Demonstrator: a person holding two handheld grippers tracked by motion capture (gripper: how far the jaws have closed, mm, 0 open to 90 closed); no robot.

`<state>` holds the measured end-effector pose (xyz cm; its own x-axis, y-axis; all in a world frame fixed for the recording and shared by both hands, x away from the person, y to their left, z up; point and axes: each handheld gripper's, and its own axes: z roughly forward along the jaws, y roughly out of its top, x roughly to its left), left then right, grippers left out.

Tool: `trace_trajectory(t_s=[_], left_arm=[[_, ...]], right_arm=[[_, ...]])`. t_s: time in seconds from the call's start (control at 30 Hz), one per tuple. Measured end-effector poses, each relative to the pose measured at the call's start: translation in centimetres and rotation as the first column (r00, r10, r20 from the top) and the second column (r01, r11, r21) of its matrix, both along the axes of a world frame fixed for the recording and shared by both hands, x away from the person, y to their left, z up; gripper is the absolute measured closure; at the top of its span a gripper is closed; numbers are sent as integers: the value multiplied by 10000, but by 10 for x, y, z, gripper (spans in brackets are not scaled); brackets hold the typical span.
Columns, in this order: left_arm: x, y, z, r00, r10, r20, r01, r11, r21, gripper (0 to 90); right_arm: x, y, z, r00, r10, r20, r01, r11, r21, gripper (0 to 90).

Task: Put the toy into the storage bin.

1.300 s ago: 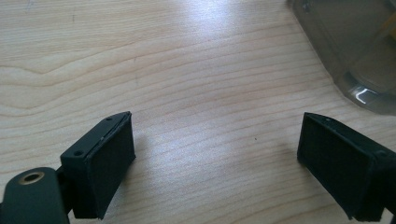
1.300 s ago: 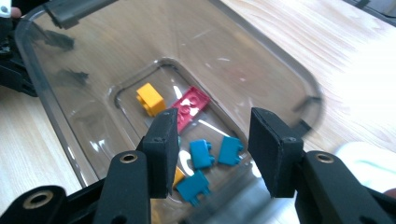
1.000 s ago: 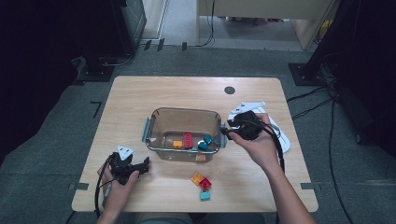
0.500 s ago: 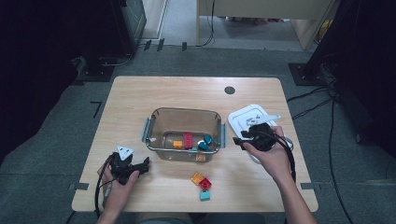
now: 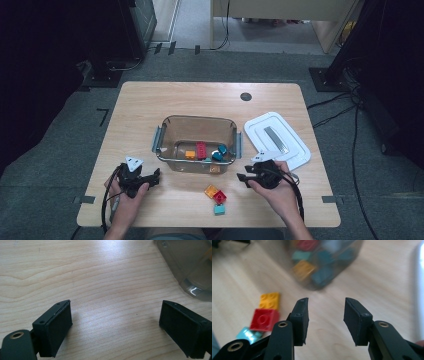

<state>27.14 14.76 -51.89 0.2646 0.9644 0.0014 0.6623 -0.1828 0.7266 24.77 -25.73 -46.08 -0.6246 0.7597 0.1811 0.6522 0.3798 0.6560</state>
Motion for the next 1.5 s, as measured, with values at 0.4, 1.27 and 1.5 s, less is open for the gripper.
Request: trace_trajectory(t_s=[0.4, 1.27, 1.5], left_arm=[[0, 0, 0, 10000, 1, 1, -1, 10000, -1, 108], [0, 0, 0, 10000, 1, 2, -1, 10000, -3, 108], [0, 0, 0, 10000, 1, 3, -1, 10000, -1, 108]], right_arm=[[-26, 49, -25, 9963, 840, -190, -835, 9962, 260, 551], [-32, 101, -45, 9849, 1515, 838, -1388, 9803, -1403, 597], [-30, 94, -39, 9865, 1261, 1045, -1174, 9894, -849, 598]])
